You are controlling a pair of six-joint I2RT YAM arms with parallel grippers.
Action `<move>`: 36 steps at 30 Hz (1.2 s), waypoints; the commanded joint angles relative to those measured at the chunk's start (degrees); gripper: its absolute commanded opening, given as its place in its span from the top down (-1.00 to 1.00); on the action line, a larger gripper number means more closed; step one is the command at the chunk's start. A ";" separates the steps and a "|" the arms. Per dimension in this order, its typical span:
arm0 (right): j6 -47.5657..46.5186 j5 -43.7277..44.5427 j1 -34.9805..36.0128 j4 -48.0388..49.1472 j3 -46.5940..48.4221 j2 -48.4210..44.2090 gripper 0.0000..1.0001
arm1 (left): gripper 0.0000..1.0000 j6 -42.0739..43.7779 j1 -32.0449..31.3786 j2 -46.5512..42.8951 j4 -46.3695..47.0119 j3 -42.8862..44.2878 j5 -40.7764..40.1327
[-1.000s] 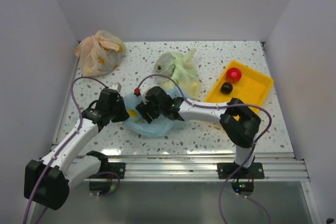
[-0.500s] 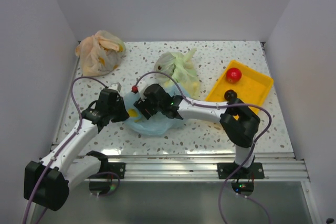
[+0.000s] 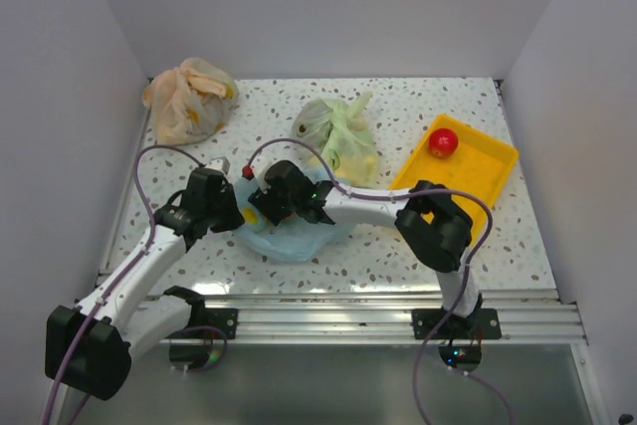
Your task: Untie the knot of the plastic bag and take out the fruit
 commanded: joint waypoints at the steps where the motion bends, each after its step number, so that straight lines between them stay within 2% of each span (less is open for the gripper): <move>1: -0.42 -0.24 -0.45 0.41 2.78 3.50 -0.35 | 1.00 0.94 -0.30 -0.61 -0.82 2.34 -0.38; 6: 0.72 -0.33 -0.54 0.68 3.31 6.41 -0.28 | 1.00 0.77 -0.30 -0.79 -1.00 1.99 -0.73; 9: 1.08 -0.68 -0.54 0.94 1.82 5.02 0.14 | 1.00 0.77 -0.30 -0.79 -0.91 1.81 -0.82; 10: 1.08 -0.77 -0.45 1.03 0.77 4.31 0.36 | 1.00 0.77 -0.30 -0.79 -0.91 1.81 -0.82; 13: 0.99 -0.85 -0.54 0.59 -1.78 0.45 0.64 | 1.00 0.77 -0.30 -0.35 -0.65 1.90 -3.45; 17: -0.15 -2.35 -0.54 -2.38 -4.34 -4.83 0.84 | 1.00 0.94 -0.30 0.79 -0.20 3.47 -5.64; 22: -1.38 -3.23 -0.54 -6.18 -8.28 -11.77 0.99 | 1.00 1.64 -0.22 2.72 -0.29 6.90 -8.81; 28: -2.26 -6.39 -0.54 -10.82 -11.10 -19.06 1.00 | 1.00 2.17 -0.22 4.39 -0.73 10.68 -11.01; 36: -3.32 -11.66 -0.54 -13.65 -11.55 -23.81 1.00 | 1.00 2.96 -0.22 5.62 -1.96 14.91 -13.83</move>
